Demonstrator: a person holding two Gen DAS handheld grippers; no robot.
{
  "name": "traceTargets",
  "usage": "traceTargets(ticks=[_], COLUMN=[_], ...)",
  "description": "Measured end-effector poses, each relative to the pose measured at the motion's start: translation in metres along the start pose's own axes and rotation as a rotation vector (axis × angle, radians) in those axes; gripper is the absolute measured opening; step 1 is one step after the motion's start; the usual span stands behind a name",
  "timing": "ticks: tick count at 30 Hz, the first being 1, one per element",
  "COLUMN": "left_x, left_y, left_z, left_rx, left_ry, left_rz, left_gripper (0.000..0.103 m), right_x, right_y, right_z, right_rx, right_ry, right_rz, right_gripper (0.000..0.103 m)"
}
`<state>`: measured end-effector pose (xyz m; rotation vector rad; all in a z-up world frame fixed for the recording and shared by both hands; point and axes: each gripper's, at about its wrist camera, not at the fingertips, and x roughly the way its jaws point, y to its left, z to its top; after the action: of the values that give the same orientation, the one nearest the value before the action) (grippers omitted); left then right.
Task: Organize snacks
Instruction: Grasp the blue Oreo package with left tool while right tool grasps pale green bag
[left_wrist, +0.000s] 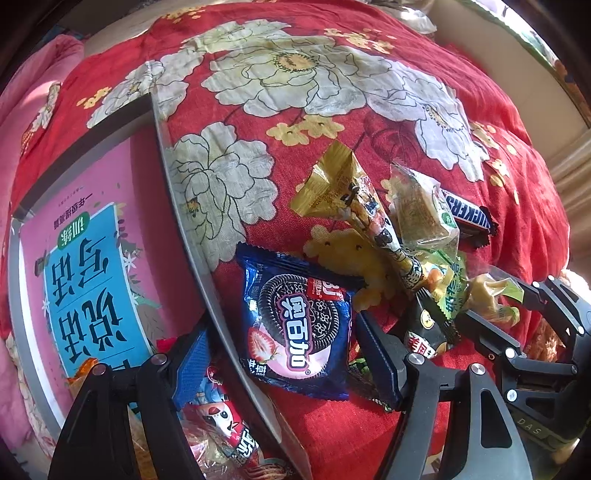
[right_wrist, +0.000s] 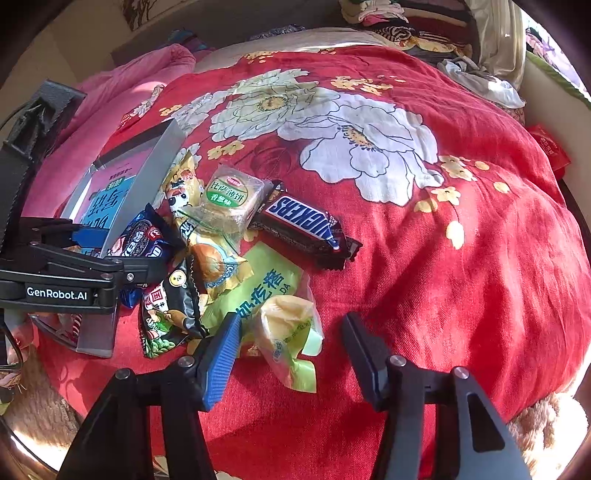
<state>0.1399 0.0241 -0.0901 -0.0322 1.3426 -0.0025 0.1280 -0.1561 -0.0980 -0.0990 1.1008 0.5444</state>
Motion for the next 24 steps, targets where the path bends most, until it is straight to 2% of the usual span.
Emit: traceTargets(ticks=[4,5,6,9,13,18,24], left_x=[0.002,0.002,0.002,0.000,-0.005,-0.013,-0.021], left_y=[0.001,0.002,0.002,0.007,0.013,0.009,0.005], left_z=[0.002,0.001,0.001,-0.001,-0.003,-0.009,-0.017], left_rx=[-0.027,-0.031,-0.036,-0.049,-0.055,-0.047,-0.037], left_ry=[-0.013,-0.015,-0.018,-0.022,-0.026,-0.026,-0.038], left_rz=[-0.013,-0.012,-0.010,-0.010,-0.023,-0.001,0.017], left_gripper=[0.076,0.076,0.075,0.071,0.069,0.066,0.064], right_x=[0.002,0.001,0.000,-0.003,-0.011,-0.020,-0.018], right_y=[0.000,0.001,0.001,-0.001,-0.005,-0.006,-0.013], right_z=[0.000,0.000,0.000,0.000,0.001,0.002,0.001], right_rx=[-0.007,-0.008,-0.010,0.005,0.026,0.025,0.054], right_ry=[-0.006,-0.011,-0.017,-0.028,-0.051,-0.078,-0.065], right_rz=[0.022,0.029,0.032,0.042,0.066,0.048,0.045], right_gripper=[0.048,0.043,0.038,0.034,0.034,0.033,0.034])
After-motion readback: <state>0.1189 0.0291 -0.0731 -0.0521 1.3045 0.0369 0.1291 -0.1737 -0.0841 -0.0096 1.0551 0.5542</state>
